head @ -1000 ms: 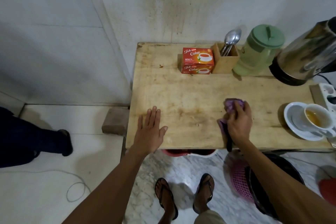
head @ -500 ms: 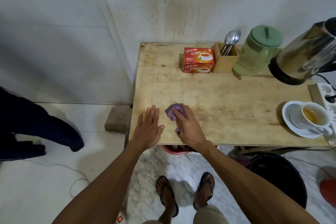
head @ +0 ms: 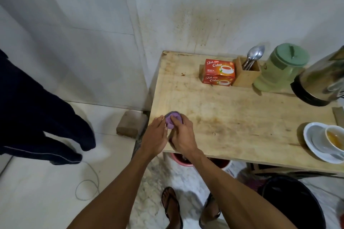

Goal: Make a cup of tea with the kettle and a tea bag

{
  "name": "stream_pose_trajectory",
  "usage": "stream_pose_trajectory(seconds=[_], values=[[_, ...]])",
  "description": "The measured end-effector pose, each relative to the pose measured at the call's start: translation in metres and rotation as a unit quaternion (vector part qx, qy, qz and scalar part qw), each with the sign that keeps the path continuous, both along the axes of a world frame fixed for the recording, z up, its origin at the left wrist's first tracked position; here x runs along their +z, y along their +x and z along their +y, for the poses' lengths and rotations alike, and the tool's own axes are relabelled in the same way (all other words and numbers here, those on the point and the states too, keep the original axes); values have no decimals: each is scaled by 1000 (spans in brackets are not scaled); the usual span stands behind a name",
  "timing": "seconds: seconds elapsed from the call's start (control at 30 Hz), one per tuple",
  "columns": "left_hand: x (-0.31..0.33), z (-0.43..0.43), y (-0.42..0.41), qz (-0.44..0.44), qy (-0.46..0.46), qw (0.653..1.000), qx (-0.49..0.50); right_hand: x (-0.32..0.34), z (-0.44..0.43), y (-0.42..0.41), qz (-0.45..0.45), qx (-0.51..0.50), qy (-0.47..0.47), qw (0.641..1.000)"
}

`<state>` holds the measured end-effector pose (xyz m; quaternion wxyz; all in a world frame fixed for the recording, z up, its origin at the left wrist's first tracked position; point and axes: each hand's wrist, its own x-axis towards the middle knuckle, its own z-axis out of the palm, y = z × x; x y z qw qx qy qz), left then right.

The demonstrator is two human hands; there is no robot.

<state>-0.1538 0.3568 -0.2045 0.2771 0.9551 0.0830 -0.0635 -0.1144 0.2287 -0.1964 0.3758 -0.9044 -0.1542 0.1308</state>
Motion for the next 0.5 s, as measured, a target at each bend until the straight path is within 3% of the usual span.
stream_pose_trajectory(seconds=[0.13, 0.23, 0.3, 0.4, 0.5], values=[[26, 1, 3, -30, -193, 965, 177, 22, 11, 3, 34, -27, 64, 997], [48, 1, 14, 47, -389, 868, 306, 34, 17, 8, 62, -37, 108, 992], [51, 5, 20, 63, -435, 846, 301, 44, 20, 10, 84, -29, 135, 987], [53, 14, 25, 51, -437, 851, 286, 53, 20, 13, 148, -54, 176, 972], [58, 21, 32, 50, -446, 844, 293, 47, 21, 22, 276, -140, 235, 921]])
